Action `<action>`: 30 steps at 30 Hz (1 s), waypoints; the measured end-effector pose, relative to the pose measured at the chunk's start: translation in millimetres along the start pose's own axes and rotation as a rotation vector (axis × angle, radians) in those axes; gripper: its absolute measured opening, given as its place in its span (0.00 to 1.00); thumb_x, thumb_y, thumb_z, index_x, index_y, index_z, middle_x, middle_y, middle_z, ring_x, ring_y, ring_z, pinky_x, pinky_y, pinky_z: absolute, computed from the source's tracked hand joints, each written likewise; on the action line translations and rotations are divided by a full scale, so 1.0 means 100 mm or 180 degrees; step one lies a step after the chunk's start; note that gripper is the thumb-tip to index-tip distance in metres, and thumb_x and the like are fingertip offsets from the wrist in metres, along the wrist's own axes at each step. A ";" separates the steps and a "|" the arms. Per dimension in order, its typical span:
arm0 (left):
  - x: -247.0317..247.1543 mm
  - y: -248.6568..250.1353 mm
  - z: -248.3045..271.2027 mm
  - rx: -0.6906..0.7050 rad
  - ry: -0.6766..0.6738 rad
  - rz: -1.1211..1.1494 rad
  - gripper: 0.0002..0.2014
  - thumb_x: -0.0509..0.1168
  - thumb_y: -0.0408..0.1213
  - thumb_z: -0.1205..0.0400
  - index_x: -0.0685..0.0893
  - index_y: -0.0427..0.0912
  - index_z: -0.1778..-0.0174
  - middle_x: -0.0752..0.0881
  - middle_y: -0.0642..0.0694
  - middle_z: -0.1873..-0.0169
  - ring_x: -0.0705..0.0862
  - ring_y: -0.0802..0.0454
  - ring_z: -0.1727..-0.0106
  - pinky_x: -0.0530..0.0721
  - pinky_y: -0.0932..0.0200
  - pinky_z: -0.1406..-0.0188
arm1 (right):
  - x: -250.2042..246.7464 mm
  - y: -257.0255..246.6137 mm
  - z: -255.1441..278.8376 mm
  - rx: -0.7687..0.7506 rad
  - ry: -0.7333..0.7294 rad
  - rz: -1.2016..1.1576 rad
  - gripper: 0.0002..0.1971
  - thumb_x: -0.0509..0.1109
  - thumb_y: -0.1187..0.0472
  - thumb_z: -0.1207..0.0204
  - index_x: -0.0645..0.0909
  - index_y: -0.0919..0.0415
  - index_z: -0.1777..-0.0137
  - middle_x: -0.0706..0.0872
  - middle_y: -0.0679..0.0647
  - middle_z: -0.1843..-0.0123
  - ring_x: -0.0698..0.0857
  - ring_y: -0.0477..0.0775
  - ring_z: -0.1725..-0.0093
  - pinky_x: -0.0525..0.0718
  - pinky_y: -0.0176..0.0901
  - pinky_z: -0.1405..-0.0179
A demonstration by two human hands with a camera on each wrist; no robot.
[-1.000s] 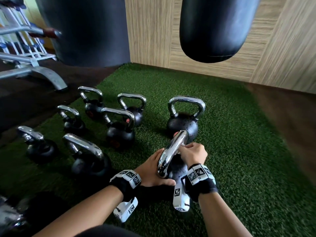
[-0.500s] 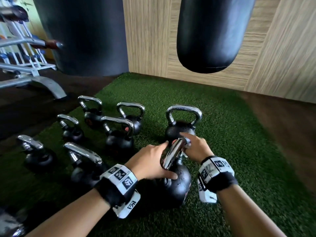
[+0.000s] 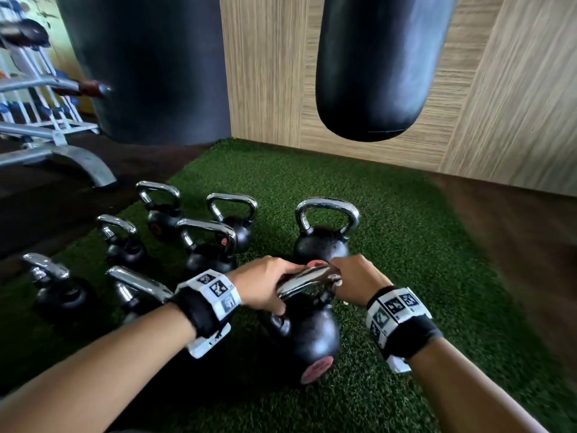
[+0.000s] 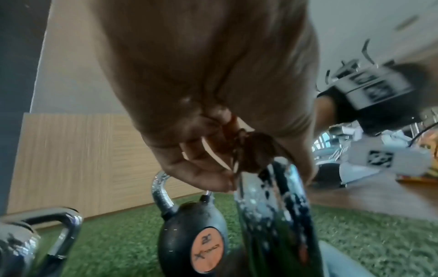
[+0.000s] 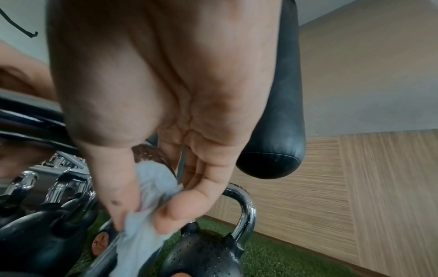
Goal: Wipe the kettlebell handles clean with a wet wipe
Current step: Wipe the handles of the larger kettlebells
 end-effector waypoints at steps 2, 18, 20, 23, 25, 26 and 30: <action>-0.10 -0.07 -0.08 0.0185 -0.0218 -0.0208 0.47 0.81 0.39 0.35 0.71 0.68 0.20 0.87 0.59 0.39 0.86 0.59 0.42 0.84 0.59 0.43 | -0.03 0.04 0.21 0.0071 -0.0016 -0.0042 0.12 0.74 0.62 0.30 0.86 0.53 0.46 0.92 0.54 0.49 0.91 0.57 0.47 0.76 0.33 0.57; -0.08 -0.31 -0.17 0.0527 0.0560 0.0126 0.28 0.73 0.72 0.29 0.80 0.48 0.62 0.81 0.47 0.72 0.70 0.61 0.74 0.69 0.65 0.71 | 0.26 -0.04 0.80 0.0457 0.0389 -0.0547 0.08 0.69 0.62 0.25 0.84 0.54 0.47 0.88 0.47 0.56 0.85 0.44 0.61 0.75 0.25 0.68; -0.10 -0.28 -0.15 0.0418 0.0589 0.0089 0.27 0.72 0.72 0.30 0.81 0.50 0.62 0.81 0.49 0.73 0.70 0.60 0.75 0.69 0.66 0.72 | 0.26 -0.04 0.80 0.0493 0.0457 -0.0624 0.08 0.68 0.63 0.26 0.84 0.54 0.50 0.88 0.48 0.57 0.86 0.46 0.61 0.81 0.31 0.64; -0.10 -0.25 -0.11 0.0323 0.0709 0.0009 0.25 0.73 0.72 0.29 0.83 0.51 0.61 0.78 0.56 0.78 0.72 0.61 0.77 0.70 0.68 0.74 | 0.24 0.01 0.76 0.0430 0.0455 -0.0783 0.08 0.68 0.65 0.28 0.84 0.52 0.53 0.88 0.47 0.59 0.85 0.44 0.62 0.75 0.23 0.70; -0.09 -0.24 -0.07 0.0289 0.0668 0.0026 0.22 0.71 0.73 0.28 0.88 0.58 0.54 0.81 0.58 0.77 0.76 0.64 0.76 0.70 0.69 0.73 | 0.19 0.07 0.74 0.0301 0.0330 -0.0892 0.06 0.72 0.64 0.28 0.83 0.51 0.56 0.89 0.45 0.60 0.84 0.42 0.63 0.75 0.23 0.70; -0.10 -0.24 -0.05 0.0269 0.0602 0.0077 0.22 0.70 0.74 0.28 0.89 0.65 0.47 0.85 0.59 0.73 0.80 0.67 0.74 0.73 0.72 0.71 | 0.14 0.11 0.74 0.0197 0.0202 -0.0996 0.06 0.75 0.63 0.27 0.84 0.50 0.55 0.89 0.45 0.60 0.85 0.39 0.64 0.76 0.24 0.68; -0.19 -0.25 -0.11 -0.0111 0.0312 0.0304 0.38 0.52 0.86 0.29 0.91 0.63 0.42 0.92 0.64 0.53 0.87 0.69 0.52 0.85 0.60 0.39 | -0.14 0.30 0.78 0.0125 -0.0116 -0.1767 0.16 0.78 0.56 0.23 0.83 0.38 0.39 0.93 0.46 0.56 0.90 0.40 0.68 0.84 0.31 0.71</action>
Point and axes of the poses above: each hand's wrist, its own z-axis away from the middle knuckle, its own x-axis out of the palm, y = z × x, the point moved 1 cm from there along -z, towards the middle knuckle
